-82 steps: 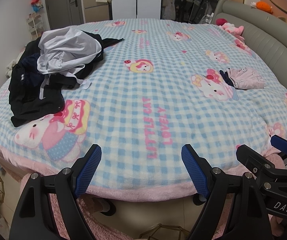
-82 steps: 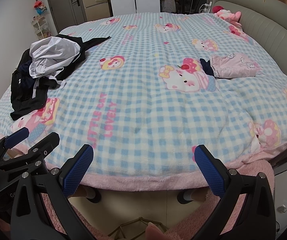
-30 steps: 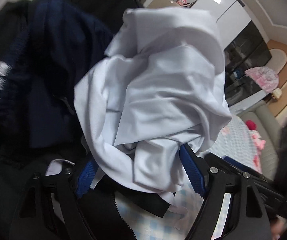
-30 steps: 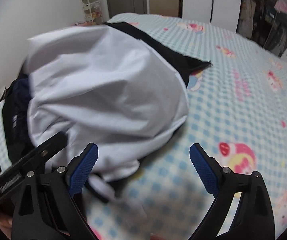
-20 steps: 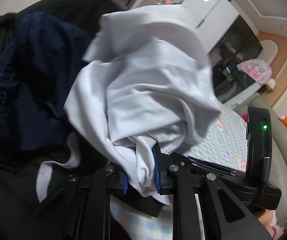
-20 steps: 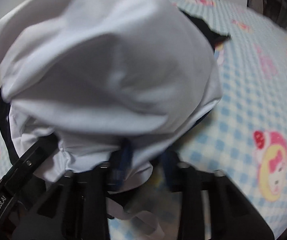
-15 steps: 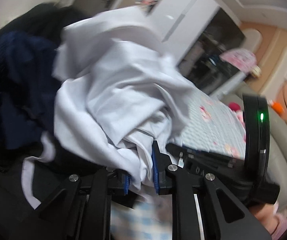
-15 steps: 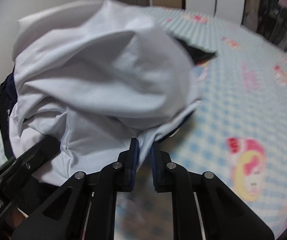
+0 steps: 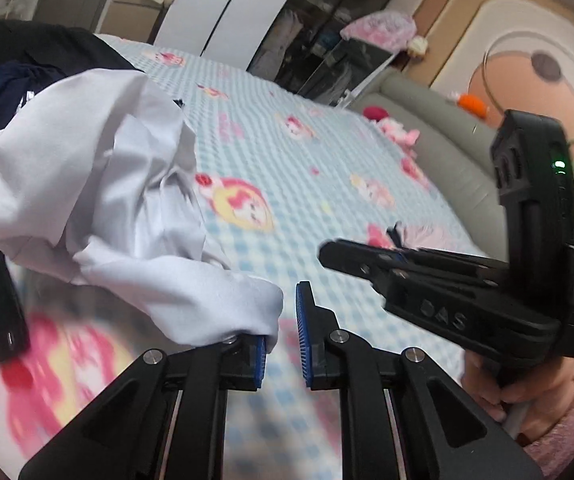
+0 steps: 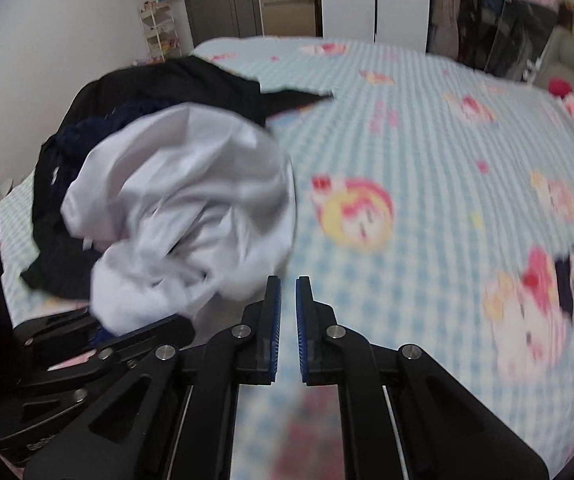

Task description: Fold clothes

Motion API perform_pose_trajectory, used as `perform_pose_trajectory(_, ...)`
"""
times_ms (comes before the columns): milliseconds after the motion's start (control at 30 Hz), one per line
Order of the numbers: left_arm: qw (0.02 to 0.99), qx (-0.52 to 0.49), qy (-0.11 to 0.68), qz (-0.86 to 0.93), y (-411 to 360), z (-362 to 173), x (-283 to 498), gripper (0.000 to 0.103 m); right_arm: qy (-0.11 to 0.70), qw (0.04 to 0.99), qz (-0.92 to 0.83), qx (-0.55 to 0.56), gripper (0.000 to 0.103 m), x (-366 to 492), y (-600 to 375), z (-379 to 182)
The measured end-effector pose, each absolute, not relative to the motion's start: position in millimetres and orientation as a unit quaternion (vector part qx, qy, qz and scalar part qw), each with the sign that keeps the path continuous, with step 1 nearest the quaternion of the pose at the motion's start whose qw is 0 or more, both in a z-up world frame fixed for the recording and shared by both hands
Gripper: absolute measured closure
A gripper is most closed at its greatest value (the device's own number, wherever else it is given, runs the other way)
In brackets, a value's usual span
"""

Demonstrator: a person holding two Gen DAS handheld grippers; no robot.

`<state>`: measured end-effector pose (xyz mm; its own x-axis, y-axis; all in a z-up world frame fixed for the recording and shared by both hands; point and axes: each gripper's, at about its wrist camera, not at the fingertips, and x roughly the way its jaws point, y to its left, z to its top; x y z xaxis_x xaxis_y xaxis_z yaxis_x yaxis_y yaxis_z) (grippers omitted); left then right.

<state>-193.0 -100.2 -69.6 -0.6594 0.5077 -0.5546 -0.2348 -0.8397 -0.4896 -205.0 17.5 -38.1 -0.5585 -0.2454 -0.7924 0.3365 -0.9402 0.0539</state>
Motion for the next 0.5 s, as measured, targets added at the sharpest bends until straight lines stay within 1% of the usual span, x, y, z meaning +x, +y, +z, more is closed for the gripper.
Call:
perform_pose_trajectory(67, 0.207, -0.367, -0.218, 0.880, -104, -83, -186, 0.089, 0.043, 0.166, -0.878, 0.447, 0.097, -188, 36, -40)
perform_pose_trajectory(133, 0.192, -0.379, -0.230, 0.876, -110, -93, -182, 0.089, 0.034, 0.174, -0.872, 0.456, 0.095, -181, 44, -48)
perform_pose_trajectory(167, 0.185, -0.383, -0.236, 0.873, -115, -97, -181, 0.088, 0.027, 0.180, -0.868, 0.462, 0.091, -178, 45, -50)
perform_pose_trajectory(200, 0.178, -0.388, -0.242, 0.871, -120, -102, -181, 0.086, 0.019, 0.189, -0.865, 0.465, 0.081, -177, 44, -52)
perform_pose_trajectory(233, 0.175, -0.387, -0.252, 0.870, -128, -103, -175, 0.075, 0.012, 0.200, -0.862, 0.466, 0.075, -177, 42, -53)
perform_pose_trajectory(267, 0.167, -0.382, -0.260, 0.871, -136, -103, -172, 0.072, 0.004, 0.210, -0.860, 0.465, 0.064, -175, 39, -54)
perform_pose_trajectory(300, 0.156, -0.373, -0.267, 0.875, -144, -104, -167, 0.061, -0.003, 0.215, -0.859, 0.465, 0.060, -175, 35, -55)
perform_pose_trajectory(333, 0.145, -0.363, -0.275, 0.878, -152, -106, -161, 0.047, -0.008, 0.217, -0.858, 0.466, 0.057, -175, 31, -56)
perform_pose_trajectory(367, 0.133, -0.357, -0.286, 0.879, -163, -109, -158, 0.045, -0.014, 0.218, -0.856, 0.468, 0.047, -177, 27, -59)
perform_pose_trajectory(400, 0.122, -0.352, -0.299, 0.879, -175, -112, -155, 0.045, -0.020, 0.219, -0.853, 0.473, 0.038, -182, 21, -63)
perform_pose_trajectory(500, 0.087, -0.345, -0.320, 0.878, -201, -121, -155, 0.045, -0.015, 0.216, -0.854, 0.472, 0.037, -195, 0, -69)
